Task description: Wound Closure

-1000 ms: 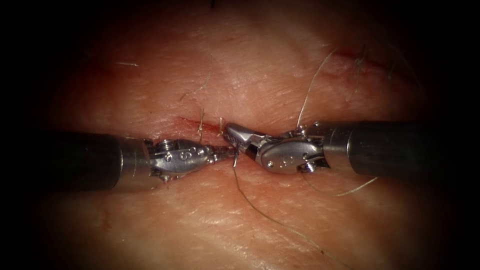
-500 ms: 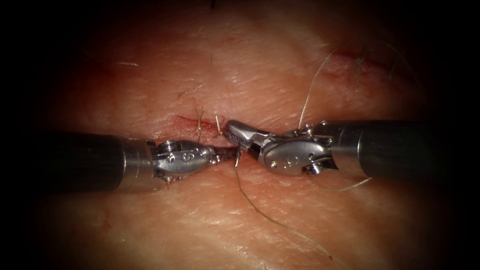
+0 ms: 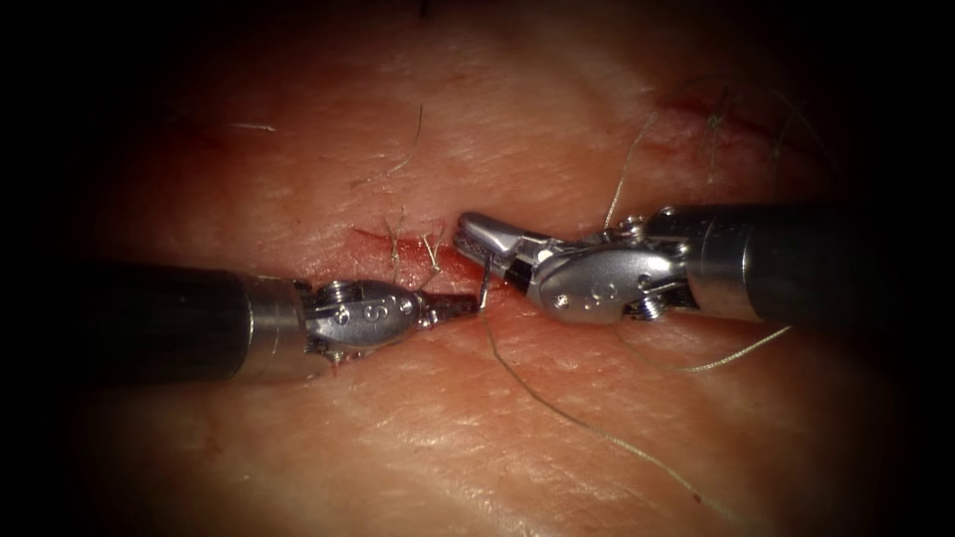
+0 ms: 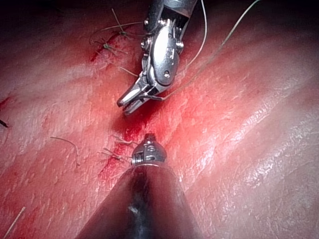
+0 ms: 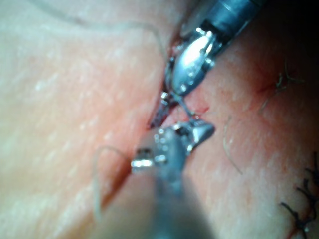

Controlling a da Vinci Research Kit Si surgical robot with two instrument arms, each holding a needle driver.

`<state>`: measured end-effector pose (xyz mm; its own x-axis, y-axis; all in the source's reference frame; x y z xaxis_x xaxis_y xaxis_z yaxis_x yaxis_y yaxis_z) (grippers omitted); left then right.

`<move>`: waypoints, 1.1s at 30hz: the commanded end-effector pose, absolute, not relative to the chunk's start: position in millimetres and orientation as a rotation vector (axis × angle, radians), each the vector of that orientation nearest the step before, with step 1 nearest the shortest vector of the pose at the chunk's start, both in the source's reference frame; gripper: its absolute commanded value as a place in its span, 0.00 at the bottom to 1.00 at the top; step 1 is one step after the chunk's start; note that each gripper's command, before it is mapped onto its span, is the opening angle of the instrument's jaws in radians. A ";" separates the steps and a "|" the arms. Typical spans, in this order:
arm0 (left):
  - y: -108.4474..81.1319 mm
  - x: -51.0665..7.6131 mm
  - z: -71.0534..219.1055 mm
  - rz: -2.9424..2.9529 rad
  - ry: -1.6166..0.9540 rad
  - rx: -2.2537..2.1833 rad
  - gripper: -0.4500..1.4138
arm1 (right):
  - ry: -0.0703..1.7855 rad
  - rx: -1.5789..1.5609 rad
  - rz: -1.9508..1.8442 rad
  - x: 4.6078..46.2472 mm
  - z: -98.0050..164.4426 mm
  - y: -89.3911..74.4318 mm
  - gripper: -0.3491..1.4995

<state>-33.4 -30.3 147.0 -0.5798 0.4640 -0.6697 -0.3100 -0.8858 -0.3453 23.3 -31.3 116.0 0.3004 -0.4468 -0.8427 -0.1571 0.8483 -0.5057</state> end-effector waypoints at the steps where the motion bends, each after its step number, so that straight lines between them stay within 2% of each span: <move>1: -30.8 -34.0 147.6 2.445 -0.268 -1.115 0.14 | 1.281 -0.557 -0.193 23.5 116.9 -30.7 0.00; 19: -30.8 -33.9 147.5 2.448 -0.270 -1.112 0.15 | 1.371 -0.348 -0.004 22.5 118.0 -26.3 0.00; 33: -30.7 -33.8 147.6 2.450 -0.273 -1.110 0.15 | 1.372 -0.409 -0.063 22.2 115.9 -25.9 0.00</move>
